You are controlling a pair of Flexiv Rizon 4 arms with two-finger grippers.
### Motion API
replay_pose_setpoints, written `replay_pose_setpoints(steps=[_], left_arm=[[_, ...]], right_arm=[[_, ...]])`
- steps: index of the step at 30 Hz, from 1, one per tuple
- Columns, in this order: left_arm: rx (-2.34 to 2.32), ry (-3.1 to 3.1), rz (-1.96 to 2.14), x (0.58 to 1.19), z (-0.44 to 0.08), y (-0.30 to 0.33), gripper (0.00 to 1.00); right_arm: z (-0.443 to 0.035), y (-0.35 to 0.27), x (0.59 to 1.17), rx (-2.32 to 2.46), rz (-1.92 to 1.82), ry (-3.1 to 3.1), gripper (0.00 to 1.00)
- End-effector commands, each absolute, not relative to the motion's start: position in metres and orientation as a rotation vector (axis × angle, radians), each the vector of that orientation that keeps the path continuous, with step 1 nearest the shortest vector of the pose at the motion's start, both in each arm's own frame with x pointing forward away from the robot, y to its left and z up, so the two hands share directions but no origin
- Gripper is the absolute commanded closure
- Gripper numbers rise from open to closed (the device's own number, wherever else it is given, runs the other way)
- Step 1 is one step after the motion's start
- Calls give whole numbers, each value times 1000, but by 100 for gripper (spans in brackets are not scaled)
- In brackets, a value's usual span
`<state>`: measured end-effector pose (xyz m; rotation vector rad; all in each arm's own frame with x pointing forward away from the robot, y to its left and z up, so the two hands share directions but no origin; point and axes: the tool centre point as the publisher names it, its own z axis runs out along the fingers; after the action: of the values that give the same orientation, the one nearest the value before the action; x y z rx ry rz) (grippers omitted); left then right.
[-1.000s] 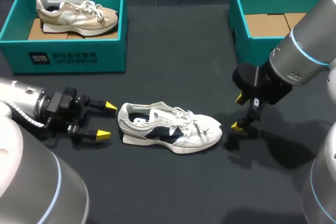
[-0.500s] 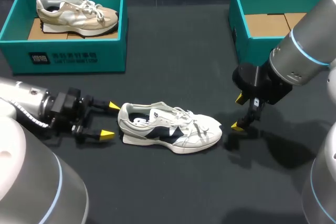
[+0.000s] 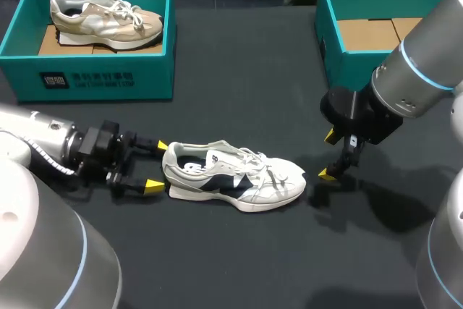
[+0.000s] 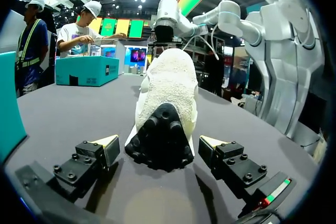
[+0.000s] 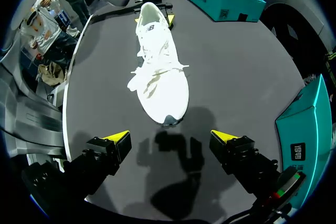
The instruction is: Take the shoe out of the shoebox, open the shoe tongue, remove and reinsert the insole, then place the shoe into the shoebox
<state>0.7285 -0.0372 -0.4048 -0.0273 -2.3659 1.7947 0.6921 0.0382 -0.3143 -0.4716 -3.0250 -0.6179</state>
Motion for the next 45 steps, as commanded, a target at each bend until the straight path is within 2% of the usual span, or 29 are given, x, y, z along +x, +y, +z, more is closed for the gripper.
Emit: replay_pose_setpoints(steps=[1,45], left_arm=[[-30,-2363,1798,728,-406,-41,0],[-89,-2322,1827,720,-414,-84,0]], right_arm=[[-315,38,690,-473,-618,-3028,0],[-315,38,690,-473,-618,-3028,0]])
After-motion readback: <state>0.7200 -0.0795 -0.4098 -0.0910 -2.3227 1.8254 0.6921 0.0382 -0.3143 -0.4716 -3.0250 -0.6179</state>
